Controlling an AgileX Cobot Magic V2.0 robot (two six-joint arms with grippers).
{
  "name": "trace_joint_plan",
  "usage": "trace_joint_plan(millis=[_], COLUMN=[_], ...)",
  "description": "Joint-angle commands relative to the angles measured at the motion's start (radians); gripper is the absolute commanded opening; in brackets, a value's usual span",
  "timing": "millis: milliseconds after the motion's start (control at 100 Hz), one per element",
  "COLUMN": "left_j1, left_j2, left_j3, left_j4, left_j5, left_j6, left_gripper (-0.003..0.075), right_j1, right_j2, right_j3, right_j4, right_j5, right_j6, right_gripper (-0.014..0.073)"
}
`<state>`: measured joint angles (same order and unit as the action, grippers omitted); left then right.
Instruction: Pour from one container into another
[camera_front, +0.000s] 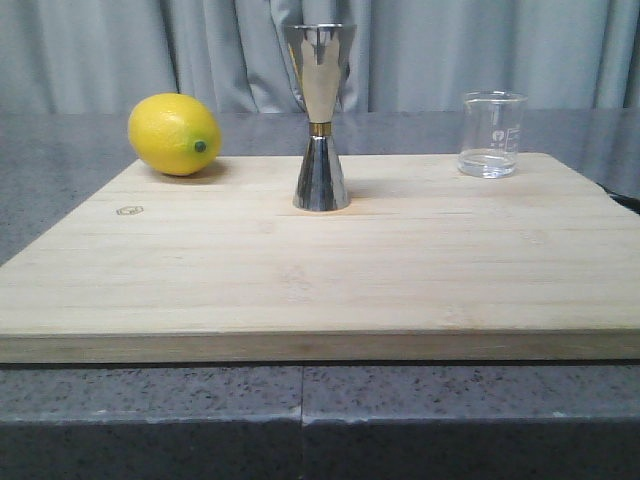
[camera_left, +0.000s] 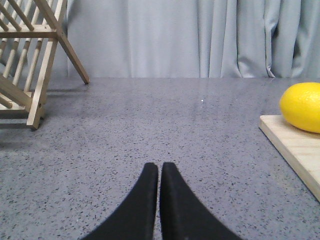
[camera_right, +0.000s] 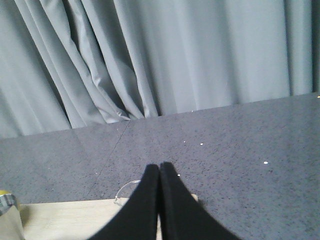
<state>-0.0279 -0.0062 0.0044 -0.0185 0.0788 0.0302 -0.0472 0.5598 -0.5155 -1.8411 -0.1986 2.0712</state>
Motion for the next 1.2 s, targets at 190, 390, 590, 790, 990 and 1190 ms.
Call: trace_joint_plan(millis=[190, 390, 590, 790, 990, 1190], left_j1=[0.003, 0.003, 0.003, 0.003, 0.003, 0.003], left_j2=[-0.022, -0.022, -0.022, -0.022, -0.022, -0.021], left_j3=[0.027, 0.027, 0.027, 0.027, 0.027, 0.027], left_j4=[-0.009, -0.009, -0.009, -0.009, -0.009, -0.009], left_j5=[-0.079, -0.079, -0.079, -0.079, -0.079, -0.079], left_j6=[-0.001, -0.001, -0.001, -0.001, -0.001, -0.001], left_gripper=[-0.0019, -0.0019, -0.0019, -0.0019, -0.0019, -0.0019], right_j1=[-0.036, -0.036, -0.036, -0.036, -0.036, -0.036], right_j2=[-0.345, -0.45, -0.47, -0.503, -0.59, -0.59], right_j3=[0.202, 0.299, 0.392, 0.466, 0.533, 0.536], right_j4=[-0.019, -0.019, 0.349, 1.256, 1.666, 1.912], right_j5=[0.049, 0.061, 0.071, 0.086, 0.083, 0.091], right_j6=[-0.004, -0.004, -0.429, -1.395, -1.854, -2.144], right_gripper=[-0.0072, -0.0072, -0.0072, -0.0072, -0.0072, -0.0072])
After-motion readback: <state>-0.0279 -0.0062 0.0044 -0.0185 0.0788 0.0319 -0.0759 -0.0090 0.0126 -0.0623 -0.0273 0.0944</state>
